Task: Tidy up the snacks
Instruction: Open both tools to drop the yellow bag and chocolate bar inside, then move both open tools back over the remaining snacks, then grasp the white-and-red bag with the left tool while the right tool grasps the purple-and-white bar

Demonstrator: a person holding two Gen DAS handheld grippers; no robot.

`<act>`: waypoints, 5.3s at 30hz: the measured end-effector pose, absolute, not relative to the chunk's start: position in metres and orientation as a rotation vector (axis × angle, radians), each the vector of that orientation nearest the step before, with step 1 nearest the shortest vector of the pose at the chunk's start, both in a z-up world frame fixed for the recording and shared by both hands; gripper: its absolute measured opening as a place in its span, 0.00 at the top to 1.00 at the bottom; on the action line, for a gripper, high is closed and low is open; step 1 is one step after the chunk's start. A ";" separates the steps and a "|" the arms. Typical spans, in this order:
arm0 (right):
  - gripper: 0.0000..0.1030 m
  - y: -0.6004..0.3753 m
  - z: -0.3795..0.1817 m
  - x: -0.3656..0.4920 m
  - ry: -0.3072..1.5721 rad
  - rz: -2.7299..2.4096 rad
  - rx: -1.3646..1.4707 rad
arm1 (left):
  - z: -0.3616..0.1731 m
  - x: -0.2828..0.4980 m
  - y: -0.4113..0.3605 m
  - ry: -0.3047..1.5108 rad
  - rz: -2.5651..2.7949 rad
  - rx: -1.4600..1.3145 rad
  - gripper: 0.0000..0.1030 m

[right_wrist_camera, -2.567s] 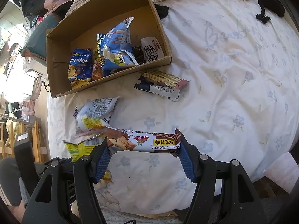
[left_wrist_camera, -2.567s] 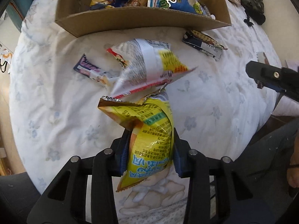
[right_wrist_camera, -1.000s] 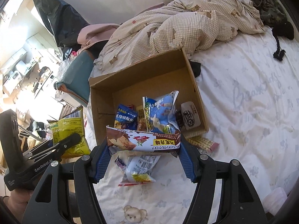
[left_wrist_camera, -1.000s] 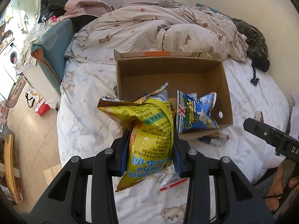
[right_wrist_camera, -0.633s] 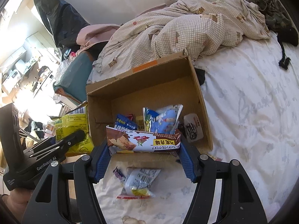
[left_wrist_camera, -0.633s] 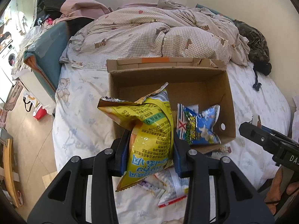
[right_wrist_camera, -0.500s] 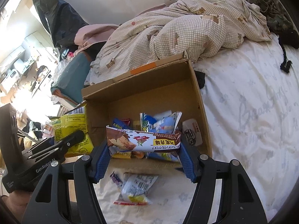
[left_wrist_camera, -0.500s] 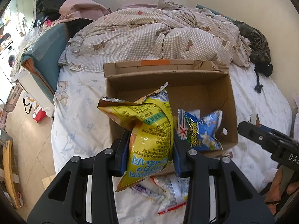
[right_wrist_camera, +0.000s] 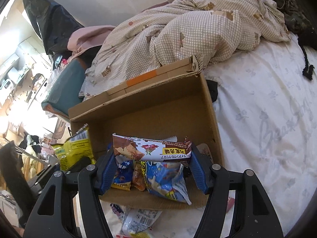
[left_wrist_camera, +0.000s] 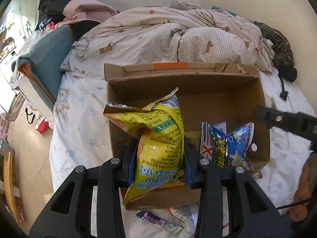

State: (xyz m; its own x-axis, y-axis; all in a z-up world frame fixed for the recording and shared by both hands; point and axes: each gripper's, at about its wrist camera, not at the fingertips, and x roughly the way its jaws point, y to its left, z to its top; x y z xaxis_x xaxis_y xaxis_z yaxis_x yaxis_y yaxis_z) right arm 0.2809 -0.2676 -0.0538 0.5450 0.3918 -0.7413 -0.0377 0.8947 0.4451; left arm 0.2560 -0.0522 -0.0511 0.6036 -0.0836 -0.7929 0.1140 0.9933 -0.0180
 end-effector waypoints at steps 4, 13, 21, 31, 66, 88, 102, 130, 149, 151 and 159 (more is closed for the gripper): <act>0.32 -0.257 -0.063 0.293 0.991 0.258 0.382 | -0.049 0.259 -0.052 0.905 -0.115 0.050 0.65; 0.29 -0.262 -0.074 0.300 1.005 0.244 0.406 | -0.052 0.269 -0.045 0.905 -0.091 0.026 0.64; 0.08 -0.265 -0.074 0.300 1.004 0.273 0.481 | -0.056 0.270 -0.046 0.903 -0.098 0.025 0.63; 0.08 -0.261 -0.067 0.296 1.025 0.292 0.470 | -0.053 0.266 -0.048 0.895 -0.096 0.041 0.17; 0.08 -0.249 -0.033 0.213 1.025 0.294 0.333 | -0.008 0.190 -0.012 0.851 -0.069 -0.056 0.16; 0.08 -0.273 -0.072 0.150 1.175 0.187 0.448 | -0.047 0.140 -0.008 1.023 -0.069 -0.090 0.16; 0.08 -0.300 -0.112 0.159 1.260 0.110 0.584 | -0.136 0.167 -0.061 1.322 -0.182 -0.142 0.16; 0.08 -0.318 -0.116 0.157 1.274 0.133 0.728 | -0.077 0.146 -0.015 1.258 -0.095 -0.032 0.62; 0.22 -0.099 -0.152 0.197 1.422 0.442 0.059 | -0.094 0.141 0.066 1.286 0.141 -0.165 0.61; 0.24 -0.089 -0.159 0.199 1.425 0.445 0.025 | -0.098 0.141 0.067 1.302 0.153 -0.175 0.61; 0.31 -0.067 -0.190 0.202 1.468 0.443 -0.067 | -0.105 0.143 0.061 1.299 0.194 -0.102 0.61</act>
State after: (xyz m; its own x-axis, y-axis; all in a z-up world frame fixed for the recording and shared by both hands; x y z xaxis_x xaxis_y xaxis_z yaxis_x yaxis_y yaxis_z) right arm 0.2017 -0.0668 -0.1901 0.0373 0.2483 -0.9680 -0.3291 0.9177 0.2227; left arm 0.1434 0.0614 -0.1045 0.2555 0.0854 -0.9630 -0.1997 0.9793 0.0339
